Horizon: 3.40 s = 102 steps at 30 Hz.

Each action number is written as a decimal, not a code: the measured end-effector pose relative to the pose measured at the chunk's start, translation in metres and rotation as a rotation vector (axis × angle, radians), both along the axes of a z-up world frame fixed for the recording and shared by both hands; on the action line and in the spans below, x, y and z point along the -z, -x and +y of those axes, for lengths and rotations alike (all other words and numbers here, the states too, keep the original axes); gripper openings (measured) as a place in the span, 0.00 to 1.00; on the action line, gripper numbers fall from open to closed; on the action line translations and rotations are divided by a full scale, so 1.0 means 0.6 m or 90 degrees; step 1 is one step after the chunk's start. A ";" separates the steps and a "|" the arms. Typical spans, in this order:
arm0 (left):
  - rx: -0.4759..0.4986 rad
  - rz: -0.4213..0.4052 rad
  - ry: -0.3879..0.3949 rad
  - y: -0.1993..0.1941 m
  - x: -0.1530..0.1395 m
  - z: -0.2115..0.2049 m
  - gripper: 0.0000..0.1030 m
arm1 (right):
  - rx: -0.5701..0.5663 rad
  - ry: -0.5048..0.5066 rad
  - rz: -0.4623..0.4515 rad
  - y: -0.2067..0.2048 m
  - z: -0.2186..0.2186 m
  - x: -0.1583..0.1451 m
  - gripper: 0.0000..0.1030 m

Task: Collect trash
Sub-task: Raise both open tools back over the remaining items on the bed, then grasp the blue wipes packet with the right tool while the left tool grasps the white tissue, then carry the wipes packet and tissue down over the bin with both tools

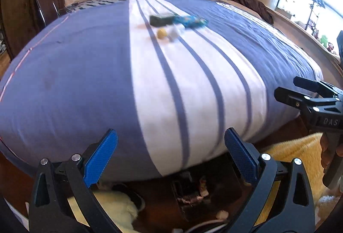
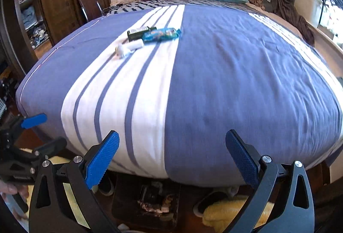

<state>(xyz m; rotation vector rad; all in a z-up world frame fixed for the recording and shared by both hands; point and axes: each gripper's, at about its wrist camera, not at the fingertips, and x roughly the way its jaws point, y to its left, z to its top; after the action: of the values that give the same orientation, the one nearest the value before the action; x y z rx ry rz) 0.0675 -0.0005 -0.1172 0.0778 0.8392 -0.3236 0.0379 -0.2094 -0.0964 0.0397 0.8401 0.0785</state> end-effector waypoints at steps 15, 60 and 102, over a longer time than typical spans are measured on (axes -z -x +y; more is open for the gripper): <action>0.005 0.014 -0.006 -0.149 -0.015 -0.021 0.91 | 0.010 0.012 -0.011 -0.175 0.008 -0.018 0.97; 0.054 0.001 -0.002 -0.293 -0.038 -0.105 0.16 | -0.013 -0.008 0.046 -0.417 0.007 0.002 0.77; 0.072 -0.071 0.039 0.090 -0.104 -0.047 0.16 | -0.036 -0.048 -0.087 0.072 -0.010 -0.093 0.78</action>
<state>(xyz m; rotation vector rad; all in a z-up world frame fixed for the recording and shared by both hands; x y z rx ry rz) 0.0135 -0.0289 -0.0548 0.0846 0.7155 -0.4469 -0.0056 -0.2152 -0.0405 0.0804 0.7009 0.1637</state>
